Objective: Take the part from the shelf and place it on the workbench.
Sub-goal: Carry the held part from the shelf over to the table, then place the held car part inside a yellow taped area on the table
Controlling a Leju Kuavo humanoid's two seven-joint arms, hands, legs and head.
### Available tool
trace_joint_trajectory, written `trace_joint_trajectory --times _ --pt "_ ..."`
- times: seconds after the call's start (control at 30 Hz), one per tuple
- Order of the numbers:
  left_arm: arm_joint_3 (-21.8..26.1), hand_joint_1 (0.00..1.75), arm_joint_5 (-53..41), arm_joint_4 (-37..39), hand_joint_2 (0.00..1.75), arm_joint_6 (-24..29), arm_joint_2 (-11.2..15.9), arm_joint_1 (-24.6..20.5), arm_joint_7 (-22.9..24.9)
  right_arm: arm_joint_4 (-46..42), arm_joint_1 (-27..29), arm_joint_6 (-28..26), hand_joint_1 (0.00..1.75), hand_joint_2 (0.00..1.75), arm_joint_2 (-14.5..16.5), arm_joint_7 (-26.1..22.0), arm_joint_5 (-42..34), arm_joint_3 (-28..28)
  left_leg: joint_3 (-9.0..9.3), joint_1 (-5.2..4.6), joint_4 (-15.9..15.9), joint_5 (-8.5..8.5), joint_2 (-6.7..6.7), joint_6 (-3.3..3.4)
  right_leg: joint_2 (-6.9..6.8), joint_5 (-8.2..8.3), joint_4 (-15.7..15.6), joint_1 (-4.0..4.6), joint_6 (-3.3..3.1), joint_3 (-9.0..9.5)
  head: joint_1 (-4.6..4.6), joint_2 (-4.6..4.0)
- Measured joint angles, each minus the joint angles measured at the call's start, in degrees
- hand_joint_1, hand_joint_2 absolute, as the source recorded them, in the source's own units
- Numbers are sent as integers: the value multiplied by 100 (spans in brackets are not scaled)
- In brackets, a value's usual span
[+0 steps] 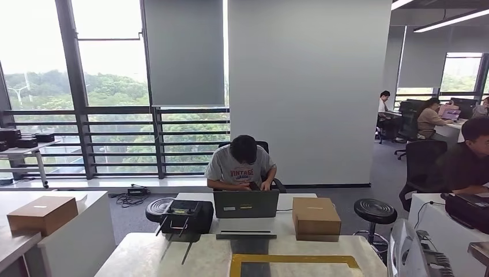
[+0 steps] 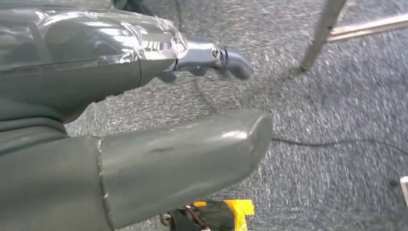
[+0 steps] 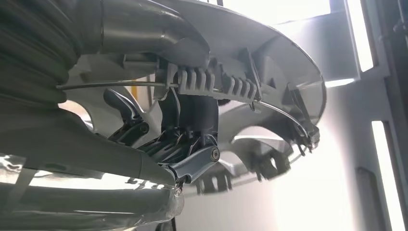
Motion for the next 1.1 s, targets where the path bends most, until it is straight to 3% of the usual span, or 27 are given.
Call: trace_joint_trajectory --times 0.07,0.1,0.13,0.2,0.27,0.33,0.4,0.47,0.53,0.6,0.67,0.87,1.1 --pt "-1 0 11 0 0 -1 -3 -8 -1 13 2 -17 175 175 1 29 10 5 -267 67 630 -281 27 -61 -129 -3 8 3 2 -3 0 0" --pt "-2 0 21 0 0 0 -5 -5 -1 25 2 -45 175 175 3 61 30 9 -300 96 757 -291 12 -86 -181 -8 16 0 10 -4 3 0" --pt "-2 0 33 0 0 1 -7 -1 -2 38 2 -90 175 175 5 106 65 13 -225 116 675 -197 0 -108 -229 -17 27 -4 23 -4 3 0" --pt "-3 0 55 0 0 6 -6 4 -8 68 -2 -215 175 175 9 225 180 24 179 139 14 118 8 -122 -287 -43 62 -17 65 -2 4 0" --pt "-4 0 68 -1 0 9 -7 1 -22 94 -9 -348 175 175 14 334 337 40 508 119 -545 252 38 -77 -317 -72 105 -15 126 -14 4 0" --pt "-13 0 81 -1 0 11 -13 8 -34 125 -25 -457 175 175 23 415 505 74 564 85 -656 234 48 -5 -322 -89 129 -11 158 -28 4 0" --pt "-37 0 90 1 0 12 -21 21 -39 154 -52 -572 175 175 28 608 864 120 559 76 -667 241 47 28 -312 -98 132 -16 100 -23 6 0" --pt "-63 0 78 2 0 -2 -29 26 -33 181 -154 -646 175 175 27 1216 1861 197 563 73 -674 238 57 36 -304 -91 120 -19 54 -13 11 0" --pt "-94 0 46 2 0 -44 -49 18 -11 273 -450 -424 175 175 28 2167 3322 375 560 61 -675 231 93 49 -284 -70 97 -28 79 -8 15 0" --pt "-134 0 -13 2 0 -116 -83 -24 45 556 -941 189 175 175 57 2979 4387 699 559 54 -675 226 144 63 -249 -46 74 -34 116 -8 13 0" --pt "-201 0 -107 -1 0 -195 -127 -119 147 1096 -1493 857 175 175 156 3342 4817 1109 562 53 -674 227 177 79 -224 -28 57 -35 156 -8 11 0" --pt "-389 0 -267 -45 0 -304 -220 -290 319 3087 -2386 1495 175 175 631 3294 5133 2156 560 54 -671 239 149 118 -243 -23 51 -32 242 -7 10 0" --pt "-525 0 -338 -46 0 -341 -231 -290 375 4649 -2743 1802 175 175 925 3272 5269 2805 559 64 -673 238 111 116 -262 -39 58 -26 253 -7 9 0"
